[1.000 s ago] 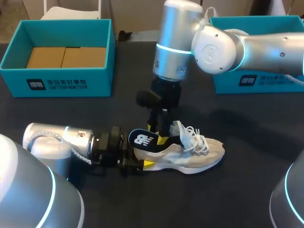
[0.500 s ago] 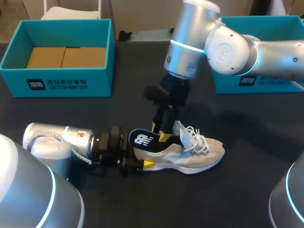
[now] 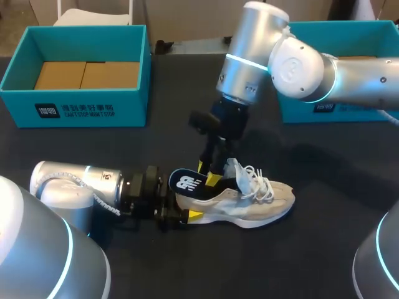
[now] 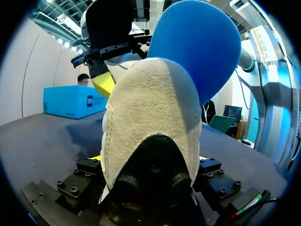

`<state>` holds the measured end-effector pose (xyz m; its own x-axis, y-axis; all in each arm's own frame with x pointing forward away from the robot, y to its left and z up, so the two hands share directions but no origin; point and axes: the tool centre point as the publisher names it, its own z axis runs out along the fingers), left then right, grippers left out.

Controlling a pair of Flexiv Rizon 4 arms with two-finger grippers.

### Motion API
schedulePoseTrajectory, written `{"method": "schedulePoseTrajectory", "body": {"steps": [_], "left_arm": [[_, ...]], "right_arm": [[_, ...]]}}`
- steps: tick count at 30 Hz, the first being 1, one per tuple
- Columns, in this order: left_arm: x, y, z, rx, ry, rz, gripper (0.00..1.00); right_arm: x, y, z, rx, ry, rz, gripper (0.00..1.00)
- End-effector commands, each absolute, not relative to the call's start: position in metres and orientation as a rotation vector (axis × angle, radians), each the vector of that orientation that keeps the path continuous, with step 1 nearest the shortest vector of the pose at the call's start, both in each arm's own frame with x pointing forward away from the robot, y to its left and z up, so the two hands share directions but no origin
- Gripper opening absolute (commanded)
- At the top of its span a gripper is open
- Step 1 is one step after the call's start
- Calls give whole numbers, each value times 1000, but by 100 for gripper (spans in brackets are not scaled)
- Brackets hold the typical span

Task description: Take the shoe out of the shoebox, open the shoe tongue, remove and reinsert the insole, then place the shoe into the shoebox

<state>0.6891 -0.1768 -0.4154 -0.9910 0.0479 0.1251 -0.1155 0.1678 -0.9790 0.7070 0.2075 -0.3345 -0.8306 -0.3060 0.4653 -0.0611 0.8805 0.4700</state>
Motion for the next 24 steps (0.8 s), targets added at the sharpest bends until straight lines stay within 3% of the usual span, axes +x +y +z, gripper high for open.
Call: {"method": "schedulePoseTrajectory", "body": {"steps": [1,8,11,24], "left_arm": [[689,-178,-415,70,-2301,1949,0],[689,-178,-415,70,-2301,1949,0],[689,-178,-415,70,-2301,1949,0],[689,-178,-415,70,-2301,1949,0]], "right_arm": [[704,207,-333,248,-2508,-603,58],[698,207,-334,222,-2492,-631,55],[695,211,-337,216,-2485,-637,49],[688,211,-344,157,-2472,-660,47]]}}
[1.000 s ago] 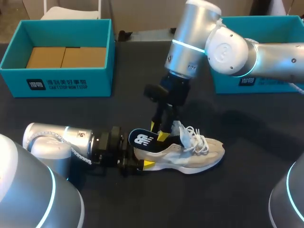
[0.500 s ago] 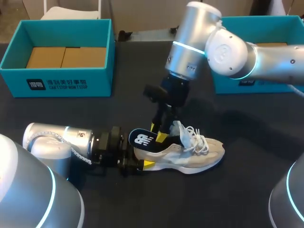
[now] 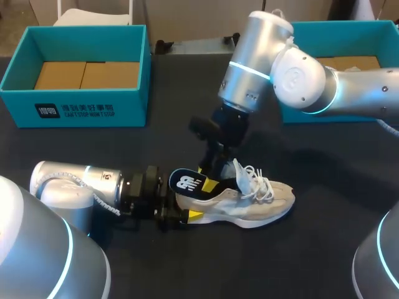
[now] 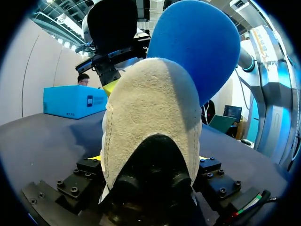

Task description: Take the shoe out of the shoebox, open the shoe tongue, remove and reinsert the insole, then place the shoe into the shoebox

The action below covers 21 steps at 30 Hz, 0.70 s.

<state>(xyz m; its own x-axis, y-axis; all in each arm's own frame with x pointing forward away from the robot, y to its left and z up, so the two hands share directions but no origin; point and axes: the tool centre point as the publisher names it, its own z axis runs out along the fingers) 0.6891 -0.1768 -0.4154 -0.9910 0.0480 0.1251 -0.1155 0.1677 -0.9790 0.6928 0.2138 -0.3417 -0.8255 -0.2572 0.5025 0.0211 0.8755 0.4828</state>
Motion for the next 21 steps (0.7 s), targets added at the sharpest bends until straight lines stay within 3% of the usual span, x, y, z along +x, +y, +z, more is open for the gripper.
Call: {"method": "schedulePoseTrajectory", "body": {"steps": [1,6,7,9,10,21], "left_arm": [[689,-178,-415,70,-2301,1949,0],[689,-178,-415,70,-2301,1949,0],[689,-178,-415,70,-2301,1949,0],[689,-178,-415,70,-2301,1949,0],[689,-178,-415,70,-2301,1949,0],[689,-178,-415,70,-2301,1949,0]], "right_arm": [[688,211,-345,152,-2471,-667,47],[686,216,-344,134,-2480,-654,38],[686,218,-344,133,-2480,-654,29],[686,221,-343,134,-2482,-654,21],[686,223,-342,136,-2485,-653,2],[685,237,-324,152,-2542,-675,0]]}}
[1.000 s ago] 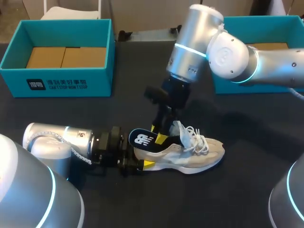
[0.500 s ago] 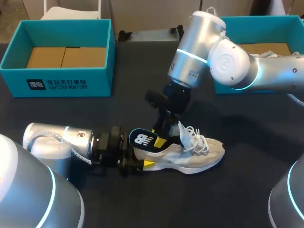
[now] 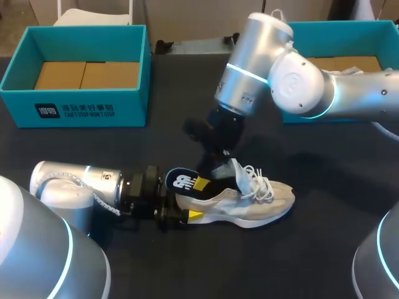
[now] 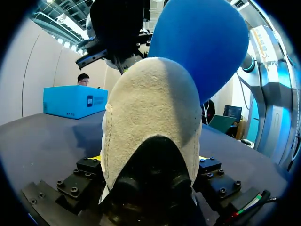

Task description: Take the shoe out of the shoebox, open the shoe tongue, remove and reinsert the insole, then place the shoe into the shoebox

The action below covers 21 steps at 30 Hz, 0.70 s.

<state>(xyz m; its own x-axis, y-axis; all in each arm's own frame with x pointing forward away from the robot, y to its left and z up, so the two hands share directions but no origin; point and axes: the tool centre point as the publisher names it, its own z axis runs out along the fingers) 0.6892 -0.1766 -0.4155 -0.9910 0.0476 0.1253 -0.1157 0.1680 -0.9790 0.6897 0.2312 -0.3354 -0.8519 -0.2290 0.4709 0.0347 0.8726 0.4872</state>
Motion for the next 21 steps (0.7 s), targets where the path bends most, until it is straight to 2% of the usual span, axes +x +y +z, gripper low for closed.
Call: {"method": "schedulePoseTrajectory", "body": {"steps": [1,5,21], "left_arm": [[689,-178,-415,70,-2301,1949,0],[689,-178,-415,70,-2301,1949,0],[689,-178,-415,70,-2301,1949,0]], "right_arm": [[685,240,-319,164,-2553,-673,0],[683,255,-298,223,-2599,-702,0],[684,268,-289,223,-2624,-749,0]]}}
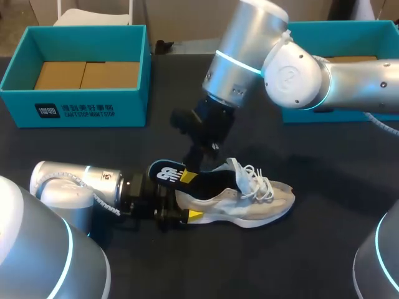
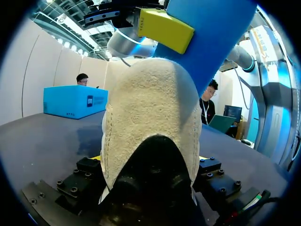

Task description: Take the shoe out of the shoebox, open the shoe tongue, remove and reinsert the insole, then place the shoe into the shoebox

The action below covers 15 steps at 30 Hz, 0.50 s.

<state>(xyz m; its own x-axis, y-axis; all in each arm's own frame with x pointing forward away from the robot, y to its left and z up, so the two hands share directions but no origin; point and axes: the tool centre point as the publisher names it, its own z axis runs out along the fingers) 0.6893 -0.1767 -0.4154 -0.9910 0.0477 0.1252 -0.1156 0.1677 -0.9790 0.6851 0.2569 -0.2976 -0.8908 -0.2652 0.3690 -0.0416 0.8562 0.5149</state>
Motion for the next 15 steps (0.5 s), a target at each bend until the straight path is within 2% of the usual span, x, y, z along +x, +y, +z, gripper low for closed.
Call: {"method": "schedulePoseTrajectory", "body": {"steps": [1,10,15], "left_arm": [[689,-178,-415,70,-2301,1949,0],[689,-178,-415,70,-2301,1949,0],[689,-178,-415,70,-2301,1949,0]], "right_arm": [[686,272,-283,203,-2636,-772,0],[690,289,-210,127,-2572,-1103,0],[690,289,-210,127,-2572,-1103,0]]}}
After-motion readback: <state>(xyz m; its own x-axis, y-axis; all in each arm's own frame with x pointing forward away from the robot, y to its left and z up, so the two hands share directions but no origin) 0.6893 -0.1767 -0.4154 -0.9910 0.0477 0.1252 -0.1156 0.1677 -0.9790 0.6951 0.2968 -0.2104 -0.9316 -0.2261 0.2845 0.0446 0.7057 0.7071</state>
